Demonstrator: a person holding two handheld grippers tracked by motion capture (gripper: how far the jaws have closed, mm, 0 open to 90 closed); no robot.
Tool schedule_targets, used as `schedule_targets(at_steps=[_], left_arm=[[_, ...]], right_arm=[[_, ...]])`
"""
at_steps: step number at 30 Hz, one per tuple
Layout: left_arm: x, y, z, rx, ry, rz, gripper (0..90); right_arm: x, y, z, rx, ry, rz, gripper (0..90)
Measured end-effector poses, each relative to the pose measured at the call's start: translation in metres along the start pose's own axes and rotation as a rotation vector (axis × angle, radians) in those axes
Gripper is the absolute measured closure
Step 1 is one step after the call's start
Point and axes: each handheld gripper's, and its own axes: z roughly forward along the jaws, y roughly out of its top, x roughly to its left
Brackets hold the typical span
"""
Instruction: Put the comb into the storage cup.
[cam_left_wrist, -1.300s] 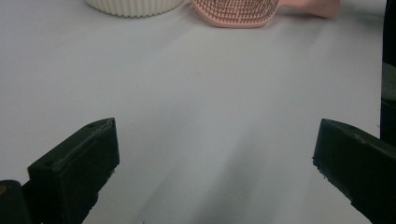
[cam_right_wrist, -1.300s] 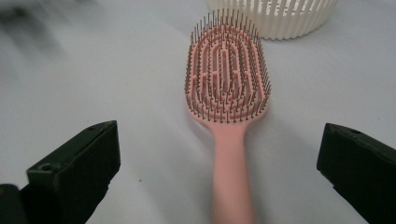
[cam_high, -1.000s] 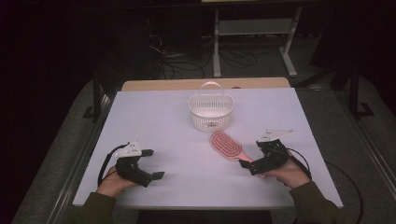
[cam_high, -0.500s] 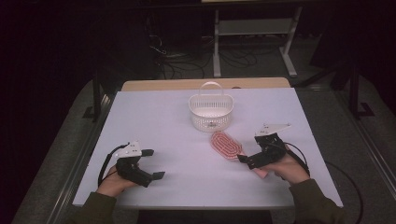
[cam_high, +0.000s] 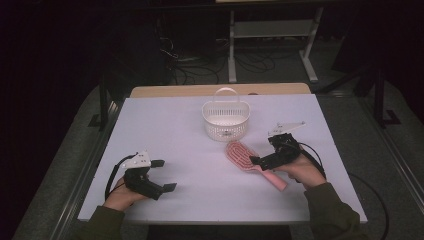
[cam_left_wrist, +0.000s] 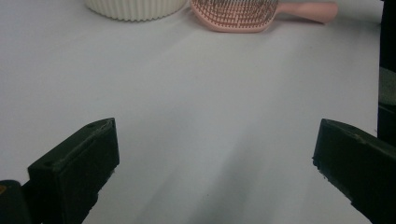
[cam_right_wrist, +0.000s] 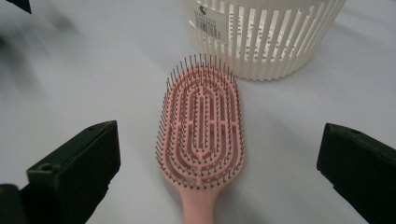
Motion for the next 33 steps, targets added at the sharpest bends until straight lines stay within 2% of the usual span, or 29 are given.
schedule_targets(at_steps=[8, 33], left_arm=[[0.000, 0.000, 0.000, 0.000, 0.000, -0.001, 0.4], [0.000, 0.000, 0.000, 0.001, 0.004, 0.001, 0.4]], right_arm=[[-0.004, 0.008, 0.005, -0.001, 0.001, 0.003, 0.0], [-0.001, 0.002, 0.011, 0.105, -0.004, -0.013, 0.0]])
